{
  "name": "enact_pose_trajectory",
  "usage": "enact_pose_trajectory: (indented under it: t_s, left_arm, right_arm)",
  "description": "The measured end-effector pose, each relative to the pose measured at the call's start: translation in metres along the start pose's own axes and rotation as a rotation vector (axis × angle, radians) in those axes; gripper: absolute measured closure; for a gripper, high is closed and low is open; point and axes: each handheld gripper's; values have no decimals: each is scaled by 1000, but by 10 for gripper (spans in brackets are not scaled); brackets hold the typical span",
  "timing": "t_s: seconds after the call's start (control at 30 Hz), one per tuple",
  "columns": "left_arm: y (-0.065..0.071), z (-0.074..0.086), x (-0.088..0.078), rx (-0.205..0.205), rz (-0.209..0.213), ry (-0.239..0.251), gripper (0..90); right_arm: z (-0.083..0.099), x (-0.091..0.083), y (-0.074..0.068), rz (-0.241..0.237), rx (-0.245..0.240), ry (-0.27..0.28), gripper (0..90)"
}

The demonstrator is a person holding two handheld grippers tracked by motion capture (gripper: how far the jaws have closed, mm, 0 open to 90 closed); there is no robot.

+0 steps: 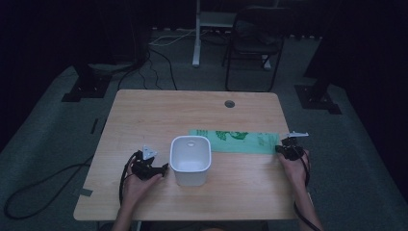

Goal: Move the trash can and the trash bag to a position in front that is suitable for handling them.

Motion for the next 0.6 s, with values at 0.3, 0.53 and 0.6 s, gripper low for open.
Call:
enact_pose_trajectory:
  t_s: [0.3, 0.53, 0.6]
  left_arm:
    - [0, 0, 0, 1, 0, 0, 207]
    - [0, 0, 0, 0, 0, 0, 207]
    - [0, 0, 0, 1, 0, 0, 207]
  right_arm:
    - [24, -23, -22, -41, -69, -23, 874]
    - [38, -37, -49, -96, -143, -40, 867]
    - [40, -41, -60, -127, -190, -56, 866]
Point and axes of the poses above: each handheld gripper's, and its own axes: x roughly forward along the jaws, z roughly out of its underside, y roughly to its right, and after that the axes turned 3 degrees about y, right-handed
